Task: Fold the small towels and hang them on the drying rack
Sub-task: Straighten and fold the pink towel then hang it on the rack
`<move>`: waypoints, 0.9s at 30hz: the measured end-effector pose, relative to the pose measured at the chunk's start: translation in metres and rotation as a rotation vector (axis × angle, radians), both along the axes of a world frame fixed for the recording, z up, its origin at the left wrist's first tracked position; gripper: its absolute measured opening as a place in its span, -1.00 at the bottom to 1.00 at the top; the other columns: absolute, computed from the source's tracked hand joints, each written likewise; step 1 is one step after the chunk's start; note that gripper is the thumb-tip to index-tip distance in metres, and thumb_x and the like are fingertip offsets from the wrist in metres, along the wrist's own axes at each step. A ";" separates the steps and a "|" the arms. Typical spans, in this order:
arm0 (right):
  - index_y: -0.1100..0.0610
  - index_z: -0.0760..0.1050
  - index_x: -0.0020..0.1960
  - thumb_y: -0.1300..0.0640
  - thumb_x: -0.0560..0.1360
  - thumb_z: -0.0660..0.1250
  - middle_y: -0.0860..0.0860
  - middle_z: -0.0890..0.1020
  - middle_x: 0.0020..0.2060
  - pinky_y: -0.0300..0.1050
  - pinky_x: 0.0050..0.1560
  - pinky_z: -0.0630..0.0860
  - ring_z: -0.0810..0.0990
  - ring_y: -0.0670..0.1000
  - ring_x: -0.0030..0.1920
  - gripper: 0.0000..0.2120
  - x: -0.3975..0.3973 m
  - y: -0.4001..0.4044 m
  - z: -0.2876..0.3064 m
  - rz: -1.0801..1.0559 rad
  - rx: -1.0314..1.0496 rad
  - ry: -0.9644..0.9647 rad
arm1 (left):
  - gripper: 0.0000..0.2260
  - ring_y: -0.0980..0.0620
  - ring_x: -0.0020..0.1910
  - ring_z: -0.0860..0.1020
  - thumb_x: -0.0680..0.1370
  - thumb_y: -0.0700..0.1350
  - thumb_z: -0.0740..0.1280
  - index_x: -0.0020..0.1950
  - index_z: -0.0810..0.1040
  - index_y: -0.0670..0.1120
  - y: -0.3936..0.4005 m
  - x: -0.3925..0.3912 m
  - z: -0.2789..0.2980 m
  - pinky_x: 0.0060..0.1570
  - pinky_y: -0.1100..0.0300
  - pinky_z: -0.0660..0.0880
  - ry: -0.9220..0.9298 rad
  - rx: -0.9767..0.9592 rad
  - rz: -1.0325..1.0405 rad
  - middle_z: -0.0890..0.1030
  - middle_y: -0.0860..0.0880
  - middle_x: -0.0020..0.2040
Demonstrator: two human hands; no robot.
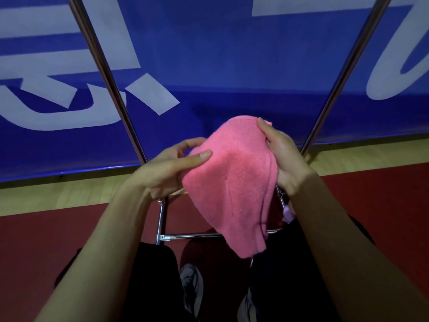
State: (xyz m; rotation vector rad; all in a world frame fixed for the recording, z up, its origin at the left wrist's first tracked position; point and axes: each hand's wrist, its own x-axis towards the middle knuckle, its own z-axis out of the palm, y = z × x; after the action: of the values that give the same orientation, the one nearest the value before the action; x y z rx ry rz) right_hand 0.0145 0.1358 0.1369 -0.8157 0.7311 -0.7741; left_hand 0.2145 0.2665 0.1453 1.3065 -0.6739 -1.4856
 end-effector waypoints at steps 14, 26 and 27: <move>0.16 0.53 0.21 -0.01 0.68 0.27 0.07 0.67 0.04 -0.03 0.08 0.63 0.68 0.00 0.02 -0.74 0.006 -0.005 -0.011 -0.028 -0.213 0.053 | -0.87 -0.01 -0.27 0.56 0.60 -0.18 0.42 0.13 0.60 -0.04 -0.004 0.000 -0.002 -0.36 0.17 0.51 -0.316 -0.390 0.242 0.65 0.03 -0.20; 0.13 0.63 0.21 0.08 0.60 0.41 0.08 0.71 0.10 0.12 0.20 0.53 0.66 0.03 0.07 -0.77 0.002 -0.004 -0.015 -0.093 -0.579 0.142 | -0.93 -0.18 -0.08 0.64 0.61 -0.32 0.39 0.07 0.61 -0.20 0.003 0.011 -0.002 0.07 -0.03 0.59 -0.673 -0.531 0.272 0.69 -0.12 -0.08; 0.09 0.64 0.22 0.08 0.61 0.41 0.07 0.71 0.14 0.13 0.24 0.55 0.67 0.02 0.12 -0.78 0.002 -0.003 -0.016 -0.098 -0.615 0.171 | -0.89 -0.33 -0.09 0.59 0.62 -0.29 0.40 0.13 0.57 -0.18 0.004 0.013 -0.002 0.02 -0.15 0.59 -0.659 -0.515 0.242 0.66 -0.23 -0.07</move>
State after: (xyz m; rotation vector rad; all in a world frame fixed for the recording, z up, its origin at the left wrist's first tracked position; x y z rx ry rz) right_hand 0.0167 0.1331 0.1214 -1.4221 0.6934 -1.0470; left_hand 0.2270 0.2701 0.1435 1.3923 -1.1798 -0.6015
